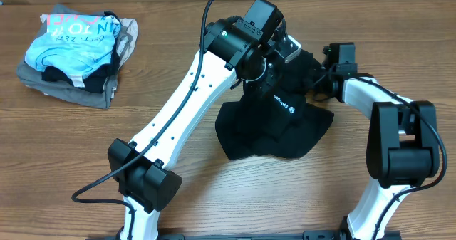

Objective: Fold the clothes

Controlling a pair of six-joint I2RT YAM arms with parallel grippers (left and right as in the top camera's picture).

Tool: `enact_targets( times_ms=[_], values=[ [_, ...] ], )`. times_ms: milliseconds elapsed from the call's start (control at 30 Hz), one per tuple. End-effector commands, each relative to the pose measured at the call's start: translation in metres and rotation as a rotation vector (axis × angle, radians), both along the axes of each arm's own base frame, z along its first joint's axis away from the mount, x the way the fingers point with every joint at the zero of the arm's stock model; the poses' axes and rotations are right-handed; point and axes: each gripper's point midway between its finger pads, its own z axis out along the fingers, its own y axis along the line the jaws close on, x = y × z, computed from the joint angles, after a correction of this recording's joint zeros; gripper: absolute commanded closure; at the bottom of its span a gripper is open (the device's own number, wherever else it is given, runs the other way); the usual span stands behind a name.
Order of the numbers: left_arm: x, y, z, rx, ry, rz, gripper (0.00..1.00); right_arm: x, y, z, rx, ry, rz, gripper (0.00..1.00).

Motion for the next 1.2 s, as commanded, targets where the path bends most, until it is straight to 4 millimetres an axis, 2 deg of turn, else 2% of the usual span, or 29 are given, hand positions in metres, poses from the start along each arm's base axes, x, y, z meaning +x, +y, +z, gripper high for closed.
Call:
enact_targets(
  times_ms=[0, 133, 233, 367, 500, 600, 700, 933, 1000, 1167],
  values=[
    [0.001, 0.001, 0.008, 0.002, -0.031, 0.001, 0.96, -0.005, 0.012, -0.007, 0.016, 0.04, 0.022, 0.96],
    [0.005, 0.005, 0.008, 0.001, -0.032, 0.012, 0.96, 0.01, -0.006, 0.049, 0.037, -0.015, -0.001, 0.96],
    [0.008, 0.009, 0.008, 0.001, -0.032, 0.023, 0.96, 0.016, -0.032, 0.118, 0.047, -0.071, -0.045, 0.96],
    [0.01, 0.011, 0.008, -0.001, -0.031, 0.026, 0.96, 0.0, -0.072, 0.206, 0.017, -0.12, -0.096, 0.96],
    [0.01, 0.01, 0.008, 0.007, -0.051, -0.016, 0.96, -0.022, -0.106, 0.251, -0.013, -0.13, -0.168, 0.96],
    [0.01, 0.01, 0.008, 0.008, -0.055, -0.024, 0.96, -0.035, -0.128, 0.267, -0.018, -0.135, -0.222, 0.96],
    [0.009, 0.01, 0.008, 0.009, -0.058, -0.033, 0.96, -0.044, -0.145, 0.271, -0.02, -0.132, -0.265, 0.96],
    [0.003, -0.007, 0.007, -0.016, -0.067, -0.105, 0.94, -0.05, -0.153, 0.267, -0.039, -0.11, -0.27, 0.96],
    [0.002, -0.014, 0.0, -0.015, -0.063, -0.119, 0.9, -0.05, -0.153, 0.267, -0.04, -0.109, -0.271, 0.96],
    [-0.009, -0.046, -0.036, -0.018, 0.009, -0.193, 0.8, -0.051, -0.154, 0.265, -0.043, -0.104, -0.274, 0.96]
  ],
)
